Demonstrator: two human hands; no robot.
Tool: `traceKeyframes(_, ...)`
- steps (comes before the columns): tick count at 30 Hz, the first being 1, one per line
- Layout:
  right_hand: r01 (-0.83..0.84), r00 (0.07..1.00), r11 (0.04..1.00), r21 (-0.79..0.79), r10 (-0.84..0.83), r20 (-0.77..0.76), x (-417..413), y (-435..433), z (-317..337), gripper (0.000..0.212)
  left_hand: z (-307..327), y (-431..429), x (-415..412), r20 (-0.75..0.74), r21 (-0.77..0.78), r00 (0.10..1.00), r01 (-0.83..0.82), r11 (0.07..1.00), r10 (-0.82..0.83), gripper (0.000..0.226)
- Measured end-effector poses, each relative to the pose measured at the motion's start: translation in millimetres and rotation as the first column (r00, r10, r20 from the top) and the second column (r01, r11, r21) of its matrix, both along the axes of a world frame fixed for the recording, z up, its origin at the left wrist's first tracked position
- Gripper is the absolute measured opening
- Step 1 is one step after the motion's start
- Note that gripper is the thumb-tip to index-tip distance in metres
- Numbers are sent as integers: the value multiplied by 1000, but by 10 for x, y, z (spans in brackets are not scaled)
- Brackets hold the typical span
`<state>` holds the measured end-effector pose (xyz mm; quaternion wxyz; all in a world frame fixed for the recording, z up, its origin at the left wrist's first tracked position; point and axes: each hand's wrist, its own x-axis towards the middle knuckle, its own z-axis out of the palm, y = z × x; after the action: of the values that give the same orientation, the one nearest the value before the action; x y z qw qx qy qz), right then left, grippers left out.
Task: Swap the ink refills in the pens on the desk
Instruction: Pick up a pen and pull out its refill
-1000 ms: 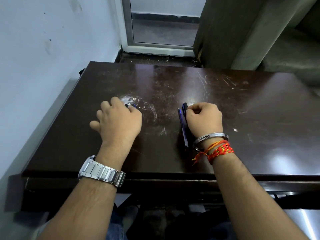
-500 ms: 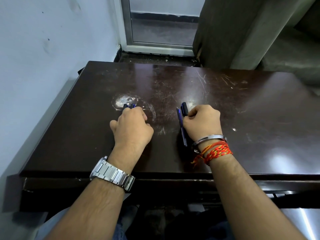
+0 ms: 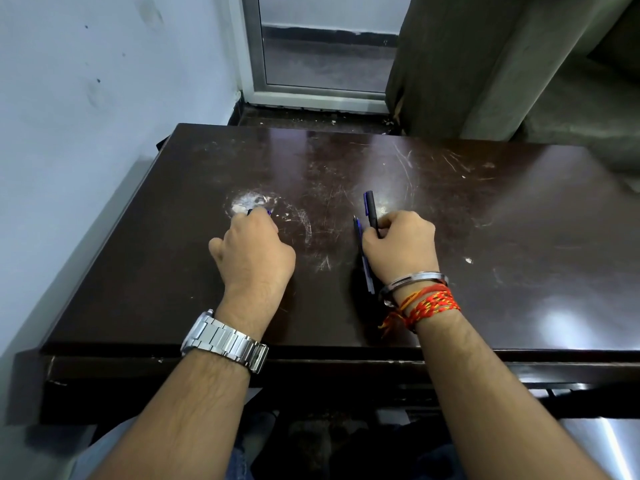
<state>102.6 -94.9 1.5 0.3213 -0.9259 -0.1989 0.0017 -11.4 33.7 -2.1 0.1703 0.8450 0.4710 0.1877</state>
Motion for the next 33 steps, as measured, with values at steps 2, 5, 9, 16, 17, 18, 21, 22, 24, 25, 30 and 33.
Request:
traceKeyframes(2, -49, 999, 993, 110, 51, -13, -54, 27, 24, 11, 2, -19, 5, 58, 21, 998, 19, 1000, -21, 14)
traceKeyframes(5, -102, 990, 961, 256, 123, -67, -167, 100, 24, 5, 48, -103, 62, 297, -78, 950, 128, 989, -100, 10)
traceKeyframes(9, -183, 961, 908, 377, 246, -126, -309, 186, -17, 11, 82, -246, 171, 499, -464, 865, 312, 829, -47, 23)
traceKeyframes(16, 24, 872, 771, 636, 295, -391, -256, 184, 52, 4, 17, -226, 191, 562, -488, 826, 366, 793, -35, 28)
traceKeyframes(17, 79, 859, 740, 668, 289, -422, -243, 189, 61, 9, 25, -261, 192, 568, -481, 821, 389, 785, -59, 27)
traceKeyframes(18, 102, 847, 717, 690, 301, -438, -242, 196, 67, 14, 35, -305, 199, 577, -483, 813, 416, 771, -77, 27)
traceKeyframes(21, 65, 848, 680, 730, 348, -399, -268, 227, 62, 23, 33, -415, 224, 602, -445, 786, 479, 757, -144, 31)
traceKeyframes(22, 64, 854, 670, 740, 347, -388, -267, 230, 65, 23, 25, -433, 230, 617, -432, 771, 498, 752, -157, 31)
traceKeyframes(24, 88, 858, 644, 760, 338, -386, -243, 228, 75, 23, 15, -445, 235, 648, -405, 741, 531, 745, -177, 30)
traceKeyframes(25, 106, 854, 624, 774, 342, -392, -227, 220, 77, 23, 14, -445, 226, 654, -388, 732, 543, 745, -192, 28)
traceKeyframes(30, 164, 879, 534, 829, 302, -369, -190, 202, 122, 16, 0, -429, 204, 575, -467, 800, 491, 735, -169, 28)
traceKeyframes(33, 174, 941, 583, 794, 138, -308, -47, 93, 181, 17, -37, -397, 194, 492, -615, 870, 378, 692, -37, 33)
